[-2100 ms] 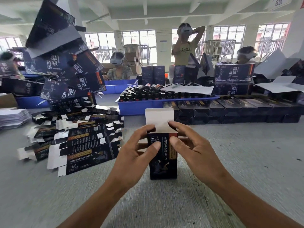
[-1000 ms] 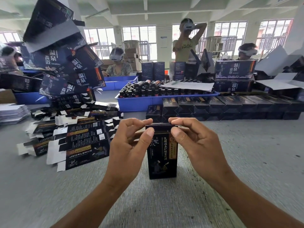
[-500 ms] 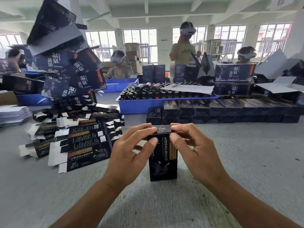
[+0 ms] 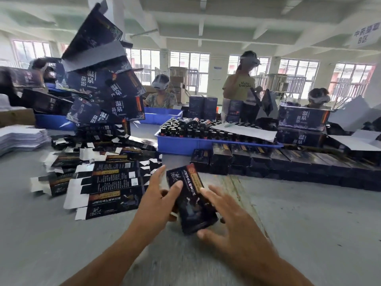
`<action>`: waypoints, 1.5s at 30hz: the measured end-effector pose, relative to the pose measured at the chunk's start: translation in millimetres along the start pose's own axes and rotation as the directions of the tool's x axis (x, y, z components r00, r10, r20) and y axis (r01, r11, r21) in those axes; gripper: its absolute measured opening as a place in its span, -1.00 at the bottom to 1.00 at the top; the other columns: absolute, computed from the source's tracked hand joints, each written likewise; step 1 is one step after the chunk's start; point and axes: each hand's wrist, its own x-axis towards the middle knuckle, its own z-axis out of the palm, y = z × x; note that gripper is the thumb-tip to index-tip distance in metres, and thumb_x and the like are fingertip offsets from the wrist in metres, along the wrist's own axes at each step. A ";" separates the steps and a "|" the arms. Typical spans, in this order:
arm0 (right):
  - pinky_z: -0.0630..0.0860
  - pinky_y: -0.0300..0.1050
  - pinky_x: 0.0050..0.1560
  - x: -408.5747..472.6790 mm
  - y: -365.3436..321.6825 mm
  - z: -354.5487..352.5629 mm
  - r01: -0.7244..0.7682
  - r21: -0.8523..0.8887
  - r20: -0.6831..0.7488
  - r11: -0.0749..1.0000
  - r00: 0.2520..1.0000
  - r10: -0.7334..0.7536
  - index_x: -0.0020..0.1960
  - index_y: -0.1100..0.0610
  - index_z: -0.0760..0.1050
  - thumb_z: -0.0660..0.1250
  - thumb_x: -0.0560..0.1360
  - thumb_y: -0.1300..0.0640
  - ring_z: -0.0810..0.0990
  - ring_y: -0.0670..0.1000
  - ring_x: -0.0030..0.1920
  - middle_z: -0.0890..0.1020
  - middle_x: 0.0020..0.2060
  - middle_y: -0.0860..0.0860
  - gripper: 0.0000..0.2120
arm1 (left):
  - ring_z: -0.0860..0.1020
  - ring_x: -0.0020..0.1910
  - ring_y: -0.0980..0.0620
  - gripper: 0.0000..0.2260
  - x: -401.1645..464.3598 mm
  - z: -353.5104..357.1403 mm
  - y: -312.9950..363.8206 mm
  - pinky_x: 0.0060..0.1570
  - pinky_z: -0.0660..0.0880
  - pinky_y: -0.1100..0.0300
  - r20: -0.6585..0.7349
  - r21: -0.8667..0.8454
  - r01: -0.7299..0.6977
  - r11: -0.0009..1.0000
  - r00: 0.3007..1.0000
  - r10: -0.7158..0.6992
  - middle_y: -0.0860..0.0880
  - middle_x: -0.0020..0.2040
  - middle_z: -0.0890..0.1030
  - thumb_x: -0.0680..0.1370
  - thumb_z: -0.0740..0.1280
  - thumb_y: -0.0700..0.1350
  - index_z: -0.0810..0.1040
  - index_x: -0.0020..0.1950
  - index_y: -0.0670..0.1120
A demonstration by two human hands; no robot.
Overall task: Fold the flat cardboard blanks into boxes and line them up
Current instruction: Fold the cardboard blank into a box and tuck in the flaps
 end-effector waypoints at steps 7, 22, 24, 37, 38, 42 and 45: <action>0.59 0.03 0.23 4.1 -6.9 8.1 0.142 -0.274 -0.001 0.951 0.989 -0.148 0.51 -0.08 0.37 0.51 0.38 0.23 0.55 0.05 0.31 0.31 0.55 -0.09 -0.25 | 0.70 -0.22 0.13 -0.63 10.9 -3.1 -13.3 -0.32 0.61 0.19 -0.066 -0.054 0.161 0.985 0.984 -0.165 -0.02 0.06 0.62 0.58 0.36 0.16 0.39 0.33 0.11; 0.56 0.08 0.03 170.1 54.9 18.7 -0.136 -0.563 -0.101 0.815 0.990 0.095 0.61 0.02 0.06 0.20 0.67 -0.01 0.62 0.21 0.18 0.19 0.60 -0.01 -0.42 | 0.53 -0.24 0.27 -0.69 16.1 10.5 -42.1 -0.22 0.44 0.25 0.165 0.681 -0.178 0.711 0.982 0.089 0.16 -0.23 0.60 0.61 0.17 0.28 0.21 0.33 0.34; 0.54 0.11 0.07 196.8 66.2 23.6 -0.187 -0.583 -0.087 0.791 0.982 0.168 0.61 0.07 0.09 0.22 0.66 -0.01 0.59 0.25 0.22 0.23 0.59 0.04 -0.41 | 0.53 -0.21 0.27 -0.69 19.2 10.2 -43.3 -0.17 0.44 0.22 0.164 0.670 -0.157 0.725 0.985 0.062 0.18 -0.22 0.59 0.60 0.17 0.28 0.21 0.32 0.35; 0.56 0.06 0.06 199.4 73.5 44.6 -0.204 -0.436 -0.075 0.876 0.979 0.191 0.59 -0.05 0.11 0.27 0.56 0.17 0.59 0.21 0.22 0.22 0.59 0.02 -0.34 | 0.56 0.12 -0.01 -0.66 17.8 10.8 -38.8 0.14 0.46 0.03 0.201 0.705 -0.175 0.688 0.979 0.042 0.06 0.10 0.63 0.63 0.19 0.19 0.28 0.39 0.25; 0.54 0.06 0.14 187.2 66.8 46.4 -0.185 -0.373 -0.050 0.909 0.983 0.179 0.57 -0.05 0.19 0.29 0.54 0.17 0.57 0.18 0.27 0.30 0.56 0.00 -0.37 | 0.57 0.13 -0.02 -0.66 17.5 10.4 -39.3 0.15 0.46 0.03 0.199 0.706 -0.180 0.685 0.979 0.052 0.05 0.12 0.64 0.63 0.20 0.17 0.29 0.39 0.24; 0.38 -0.17 0.29 129.8 43.3 43.7 -0.171 -0.250 0.126 0.953 0.970 0.208 0.49 -0.09 0.36 0.37 0.54 0.12 0.51 -0.05 0.31 0.49 0.41 -0.11 -0.45 | 0.58 0.12 -0.02 -0.67 17.1 8.0 -40.7 0.14 0.48 0.04 0.160 0.689 -0.182 0.702 0.982 0.098 0.04 0.11 0.65 0.62 0.24 0.12 0.35 0.39 0.21; 0.38 -0.32 0.21 96.3 32.5 29.1 -0.192 -0.110 0.185 0.975 0.960 0.210 0.41 -0.12 0.44 0.38 0.55 0.13 0.51 -0.21 0.13 0.53 0.31 -0.21 -0.54 | 0.55 0.17 0.03 -0.70 27.3 -5.0 -40.5 0.15 0.48 0.06 0.077 0.750 -0.191 0.633 0.976 0.203 0.10 0.25 0.57 0.64 0.21 0.08 0.39 0.38 0.18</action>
